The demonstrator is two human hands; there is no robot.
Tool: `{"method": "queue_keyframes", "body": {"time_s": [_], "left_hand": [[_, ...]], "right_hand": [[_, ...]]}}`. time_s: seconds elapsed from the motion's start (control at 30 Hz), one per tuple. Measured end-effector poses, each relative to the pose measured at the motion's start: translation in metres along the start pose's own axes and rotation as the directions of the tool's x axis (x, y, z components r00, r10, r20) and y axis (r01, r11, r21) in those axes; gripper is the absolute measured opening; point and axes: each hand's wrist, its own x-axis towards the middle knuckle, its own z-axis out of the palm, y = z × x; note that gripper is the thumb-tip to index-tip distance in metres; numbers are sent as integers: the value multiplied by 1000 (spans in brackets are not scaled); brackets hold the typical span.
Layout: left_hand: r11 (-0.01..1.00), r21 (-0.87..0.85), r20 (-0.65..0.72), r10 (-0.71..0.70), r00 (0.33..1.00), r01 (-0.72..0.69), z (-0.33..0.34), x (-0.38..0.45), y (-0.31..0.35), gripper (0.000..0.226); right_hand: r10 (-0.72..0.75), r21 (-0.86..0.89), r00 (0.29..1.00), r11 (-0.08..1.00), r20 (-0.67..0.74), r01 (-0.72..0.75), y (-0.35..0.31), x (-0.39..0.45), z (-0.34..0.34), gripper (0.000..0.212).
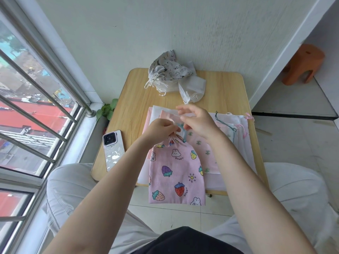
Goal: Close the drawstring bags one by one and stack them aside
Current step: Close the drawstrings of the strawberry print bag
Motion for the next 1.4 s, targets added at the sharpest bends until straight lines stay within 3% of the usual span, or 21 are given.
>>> {"method": "queue_keyframes", "body": {"time_s": [0.13, 0.27, 0.47, 0.67, 0.97, 1.07, 1.17, 1.4], "left_hand": [[986, -153, -27, -65, 998, 60, -2, -3, 3, 30], [980, -179, -25, -95, 995, 89, -3, -3, 1, 28], [978, -183, 8, -104, 995, 104, 0, -5, 0, 28], [975, -215, -21, -58, 998, 53, 3, -4, -4, 22], [974, -226, -75, -22, 997, 5, 5, -2, -11, 15], [980, -198, -95, -23, 995, 3, 5, -1, -11, 12], [970, -242, -83, -28, 996, 7, 6, 0, -10, 10], [977, -213, -179, -64, 982, 25, 6, 4, -10, 17]], "right_hand": [[65, -75, 997, 995, 37, -62, 11, -2, 10, 24], [43, -79, 999, 996, 15, -41, 16, -1, 15, 16], [-12, -281, 999, 960, 43, 23, 17, 2, 9, 5], [17, -354, 995, 935, 102, 21, 23, 1, -1, 20], [121, -237, 971, 969, 207, -70, 22, -4, -4, 13], [99, -197, 985, 978, 138, -71, 23, -5, -2, 9], [68, -134, 995, 989, 76, -57, 21, -7, 6, 19], [5, -358, 1000, 934, -20, -12, 15, -2, 17, 18]]}}
